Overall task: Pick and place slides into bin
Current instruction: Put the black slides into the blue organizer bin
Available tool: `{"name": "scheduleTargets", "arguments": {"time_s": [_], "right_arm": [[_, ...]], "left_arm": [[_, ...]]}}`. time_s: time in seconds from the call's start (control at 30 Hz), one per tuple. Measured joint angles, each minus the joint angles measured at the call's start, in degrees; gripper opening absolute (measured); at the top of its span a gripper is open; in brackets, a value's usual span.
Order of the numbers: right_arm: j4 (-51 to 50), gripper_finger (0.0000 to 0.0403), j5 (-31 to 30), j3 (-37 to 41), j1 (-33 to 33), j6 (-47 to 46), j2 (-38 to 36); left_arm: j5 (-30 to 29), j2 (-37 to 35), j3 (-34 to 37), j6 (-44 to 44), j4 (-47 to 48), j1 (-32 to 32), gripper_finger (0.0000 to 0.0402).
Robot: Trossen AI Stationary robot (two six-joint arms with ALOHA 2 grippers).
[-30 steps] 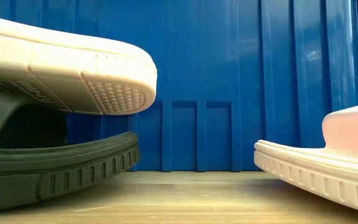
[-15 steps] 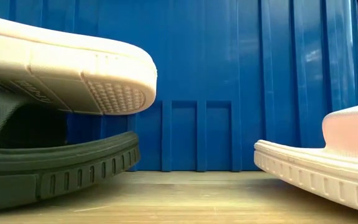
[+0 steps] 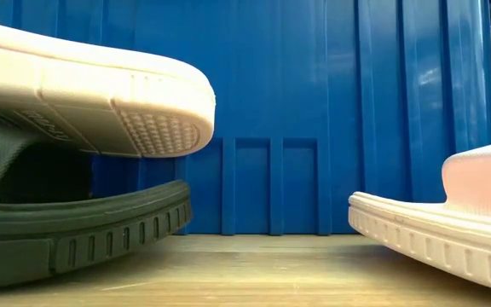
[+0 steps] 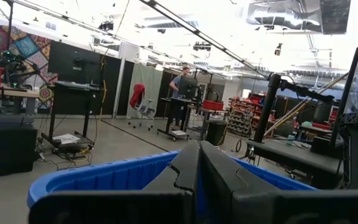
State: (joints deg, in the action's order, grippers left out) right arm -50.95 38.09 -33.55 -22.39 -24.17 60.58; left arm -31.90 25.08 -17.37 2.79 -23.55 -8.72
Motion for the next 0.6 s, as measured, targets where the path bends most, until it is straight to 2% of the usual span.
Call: {"name": "scheduleTargets", "arguments": {"time_s": [0.3, 0.5, 0.6], "right_arm": [[-7.98, 0.0012, 0.85, -12.91, 0.01, 1.06, -1.99], [-15.49, 0.0012, 0.68, -24.93, 0.04, 1.06, -2.80], [-17.49, 0.0012, -1.69, -31.30, 0.04, 0.97, -2.80]], "left_arm": [[-0.02, -0.05, 0.00, 0.00, -0.02, 0.01, 0.0000], [-0.02, 0.00, 0.00, 0.02, 0.00, -0.01, 0.0000], [-0.02, -0.11, 0.00, 0.02, -0.02, -0.01, 0.0000]]}}
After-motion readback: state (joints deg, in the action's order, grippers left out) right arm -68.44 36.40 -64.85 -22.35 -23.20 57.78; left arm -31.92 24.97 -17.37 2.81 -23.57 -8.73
